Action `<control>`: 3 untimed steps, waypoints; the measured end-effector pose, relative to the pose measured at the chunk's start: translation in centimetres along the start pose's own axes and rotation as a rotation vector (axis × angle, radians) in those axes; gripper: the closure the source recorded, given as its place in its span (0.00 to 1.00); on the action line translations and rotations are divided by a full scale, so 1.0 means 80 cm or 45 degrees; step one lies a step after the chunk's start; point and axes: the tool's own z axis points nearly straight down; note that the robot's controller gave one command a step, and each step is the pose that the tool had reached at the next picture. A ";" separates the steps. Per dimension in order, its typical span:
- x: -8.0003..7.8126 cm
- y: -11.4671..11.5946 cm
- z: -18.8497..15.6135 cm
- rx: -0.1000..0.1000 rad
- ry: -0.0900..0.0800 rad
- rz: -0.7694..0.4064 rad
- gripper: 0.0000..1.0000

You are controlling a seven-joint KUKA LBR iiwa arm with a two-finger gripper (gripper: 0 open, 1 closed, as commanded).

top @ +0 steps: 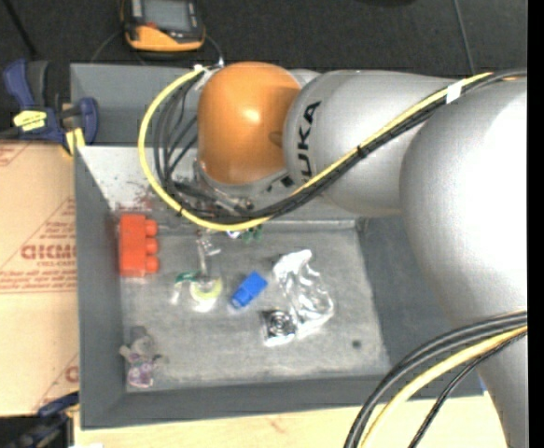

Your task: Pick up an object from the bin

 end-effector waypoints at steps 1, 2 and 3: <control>0.043 -0.071 0.074 -0.002 0.011 -0.254 0.00; 0.044 -0.037 -0.024 -0.004 -0.004 -0.133 0.00; 0.041 -0.080 0.078 -0.004 0.013 -0.273 0.00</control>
Offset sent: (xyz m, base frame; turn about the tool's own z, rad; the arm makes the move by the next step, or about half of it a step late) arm -0.0136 -0.0618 -0.0588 -0.2037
